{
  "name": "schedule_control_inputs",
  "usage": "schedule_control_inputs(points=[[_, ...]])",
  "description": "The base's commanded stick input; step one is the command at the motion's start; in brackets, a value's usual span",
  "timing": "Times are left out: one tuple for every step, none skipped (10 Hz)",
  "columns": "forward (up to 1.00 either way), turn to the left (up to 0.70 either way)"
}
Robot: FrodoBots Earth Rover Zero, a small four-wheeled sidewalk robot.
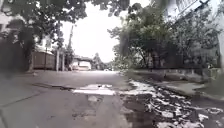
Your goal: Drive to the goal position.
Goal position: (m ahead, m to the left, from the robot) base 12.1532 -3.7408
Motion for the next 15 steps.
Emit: schedule_control_inputs(points=[[1.0,0.0],[1.0,0.0],[1.0,0.0],[1.0,0.0],[1.0,0.0],[1.0,0.0],[1.0,0.0],[1.0,0.0],[0.97,-0.02],[0.08,0.0],[0.08,0.0],[-0.29,0.0],[-0.99,0.0],[-1.0,0.0],[-1.0,0.0]])
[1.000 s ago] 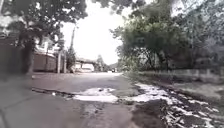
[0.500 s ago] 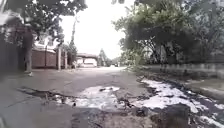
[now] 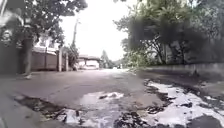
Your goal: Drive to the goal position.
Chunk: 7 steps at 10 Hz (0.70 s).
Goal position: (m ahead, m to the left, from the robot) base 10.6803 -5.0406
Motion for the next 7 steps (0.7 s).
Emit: schedule_control_inputs(points=[[-1.0,0.0],[-1.0,0.0],[-1.0,0.0],[-0.94,0.0],[-0.75,0.0],[-0.17,0.0],[0.0,0.0]])
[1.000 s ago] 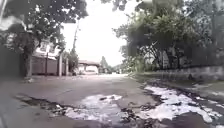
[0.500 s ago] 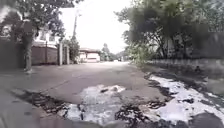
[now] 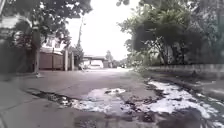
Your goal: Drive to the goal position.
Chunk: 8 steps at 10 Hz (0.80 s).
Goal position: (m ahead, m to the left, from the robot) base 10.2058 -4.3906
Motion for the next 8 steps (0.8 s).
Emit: schedule_control_inputs(points=[[0.0,0.0],[0.0,0.0],[0.0,0.0],[0.0,0.0],[0.0,0.0],[0.0,0.0],[0.0,0.03],[0.0,0.23]])
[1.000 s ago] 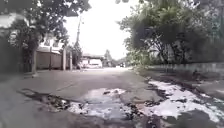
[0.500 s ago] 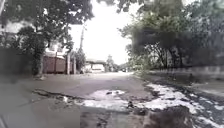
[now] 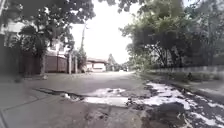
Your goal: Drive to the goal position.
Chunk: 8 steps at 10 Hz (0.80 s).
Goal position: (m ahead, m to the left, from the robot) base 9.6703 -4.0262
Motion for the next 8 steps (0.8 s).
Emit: schedule_control_inputs(points=[[0.0,1.0],[0.0,1.0],[0.0,1.0],[0.0,1.0],[0.0,1.0],[0.0,1.0],[0.0,1.0],[0.0,1.0]])
